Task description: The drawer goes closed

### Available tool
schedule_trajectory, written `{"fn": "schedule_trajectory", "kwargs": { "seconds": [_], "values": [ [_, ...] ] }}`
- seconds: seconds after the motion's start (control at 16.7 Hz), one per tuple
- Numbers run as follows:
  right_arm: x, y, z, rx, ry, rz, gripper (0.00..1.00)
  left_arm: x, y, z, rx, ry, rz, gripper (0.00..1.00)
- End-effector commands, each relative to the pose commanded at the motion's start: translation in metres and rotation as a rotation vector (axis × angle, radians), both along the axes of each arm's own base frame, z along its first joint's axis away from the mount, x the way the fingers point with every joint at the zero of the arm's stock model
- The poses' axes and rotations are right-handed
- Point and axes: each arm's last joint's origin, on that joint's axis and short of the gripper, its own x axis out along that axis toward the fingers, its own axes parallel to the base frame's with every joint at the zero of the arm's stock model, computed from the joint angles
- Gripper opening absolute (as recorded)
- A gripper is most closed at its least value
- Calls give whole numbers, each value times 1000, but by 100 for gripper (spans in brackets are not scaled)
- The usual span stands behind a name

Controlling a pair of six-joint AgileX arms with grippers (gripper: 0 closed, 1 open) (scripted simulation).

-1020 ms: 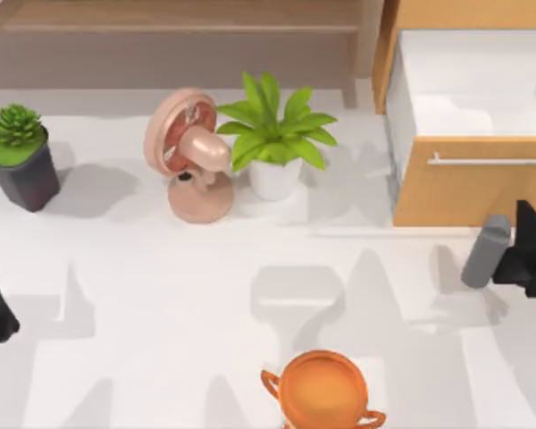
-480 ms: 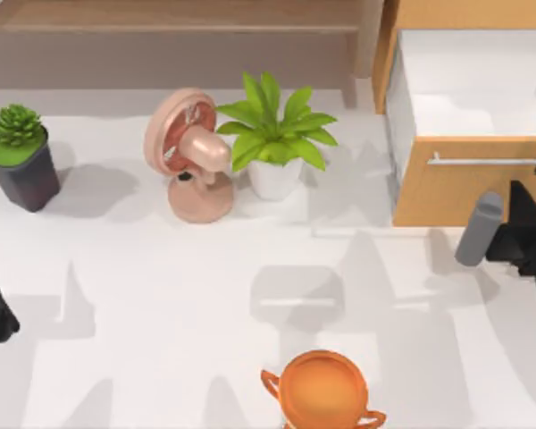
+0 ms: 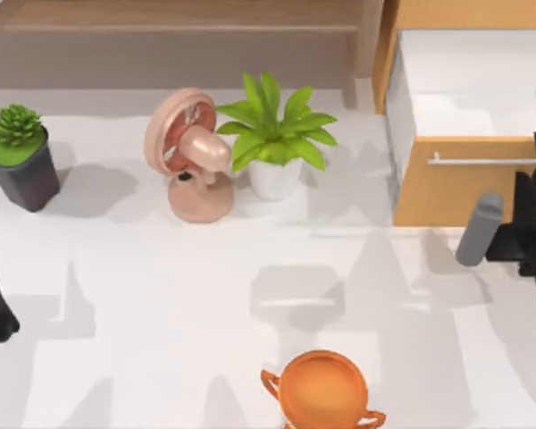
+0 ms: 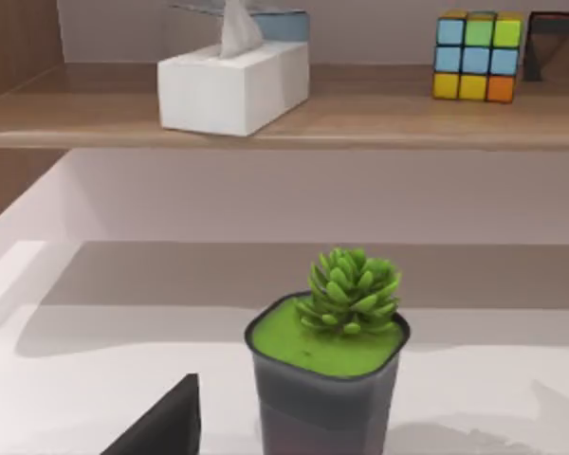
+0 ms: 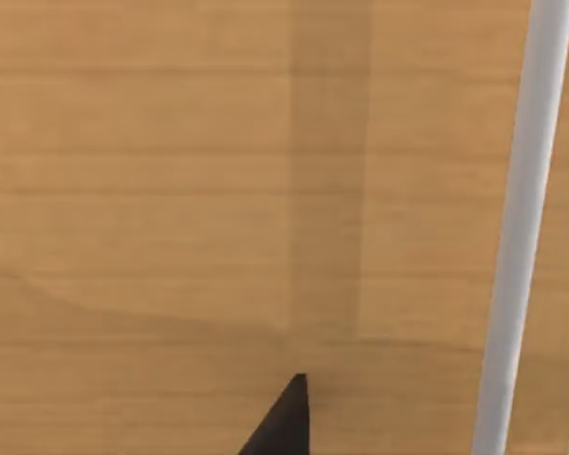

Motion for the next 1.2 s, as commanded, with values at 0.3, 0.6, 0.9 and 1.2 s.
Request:
{"fn": "schedule_trajectory", "kwargs": {
  "seconds": [0.3, 0.6, 0.9, 1.2],
  "values": [
    [0, 0, 0, 0, 0, 0, 10, 0, 0, 0, 0, 0, 0, 100],
    [0, 0, 0, 0, 0, 0, 0, 0, 0, 0, 0, 0, 0, 100],
    [0, 0, -1, 1, 6, 1, 0, 0, 0, 0, 0, 0, 0, 100],
    [22, 1, -1, 2, 2, 2, 0, 0, 0, 0, 0, 0, 0, 100]
  ]
}}
